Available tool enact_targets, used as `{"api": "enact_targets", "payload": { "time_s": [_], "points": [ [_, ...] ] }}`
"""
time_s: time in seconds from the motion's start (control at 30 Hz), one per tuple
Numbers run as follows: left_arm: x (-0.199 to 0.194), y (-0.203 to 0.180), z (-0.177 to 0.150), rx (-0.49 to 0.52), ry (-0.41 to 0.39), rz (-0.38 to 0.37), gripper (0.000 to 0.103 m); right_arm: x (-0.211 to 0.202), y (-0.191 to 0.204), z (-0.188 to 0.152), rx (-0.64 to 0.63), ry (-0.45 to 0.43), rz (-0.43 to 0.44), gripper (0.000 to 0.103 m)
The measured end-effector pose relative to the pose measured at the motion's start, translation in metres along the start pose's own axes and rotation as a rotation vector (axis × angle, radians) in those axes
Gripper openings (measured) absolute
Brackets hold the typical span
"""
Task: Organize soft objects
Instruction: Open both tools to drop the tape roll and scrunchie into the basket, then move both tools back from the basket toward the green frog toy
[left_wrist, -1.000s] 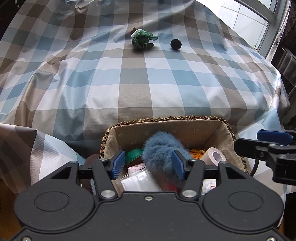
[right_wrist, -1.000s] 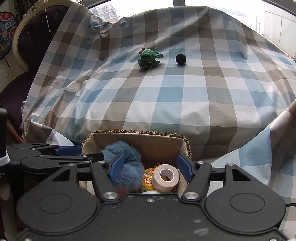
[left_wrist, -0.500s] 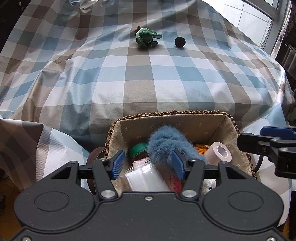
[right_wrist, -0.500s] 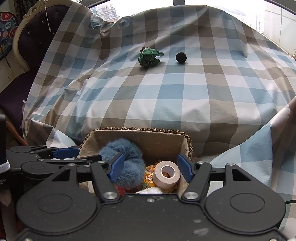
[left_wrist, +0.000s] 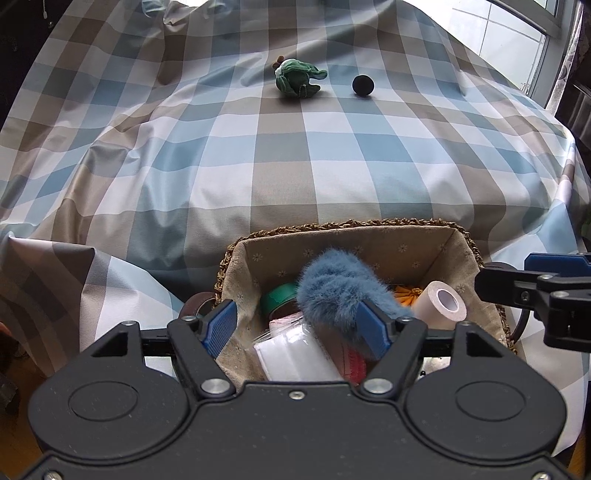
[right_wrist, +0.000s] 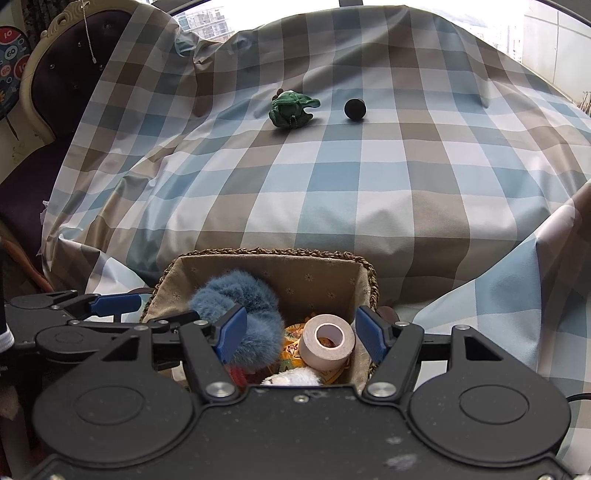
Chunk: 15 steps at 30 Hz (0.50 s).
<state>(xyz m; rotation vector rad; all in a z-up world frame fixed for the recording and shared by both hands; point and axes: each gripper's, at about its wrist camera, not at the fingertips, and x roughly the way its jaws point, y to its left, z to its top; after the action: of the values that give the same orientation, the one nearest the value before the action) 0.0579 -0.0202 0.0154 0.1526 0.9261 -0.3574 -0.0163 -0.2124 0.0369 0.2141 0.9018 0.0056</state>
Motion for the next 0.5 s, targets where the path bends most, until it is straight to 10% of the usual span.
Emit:
{"api": "enact_targets", "payload": {
  "time_s": [0.5],
  "points": [
    [0.001,0.002,0.034,0.072,-0.086,0.025,0.09,0.015,-0.002,0.028,-0.07,-0.06,-0.067,0.08]
  ]
}}
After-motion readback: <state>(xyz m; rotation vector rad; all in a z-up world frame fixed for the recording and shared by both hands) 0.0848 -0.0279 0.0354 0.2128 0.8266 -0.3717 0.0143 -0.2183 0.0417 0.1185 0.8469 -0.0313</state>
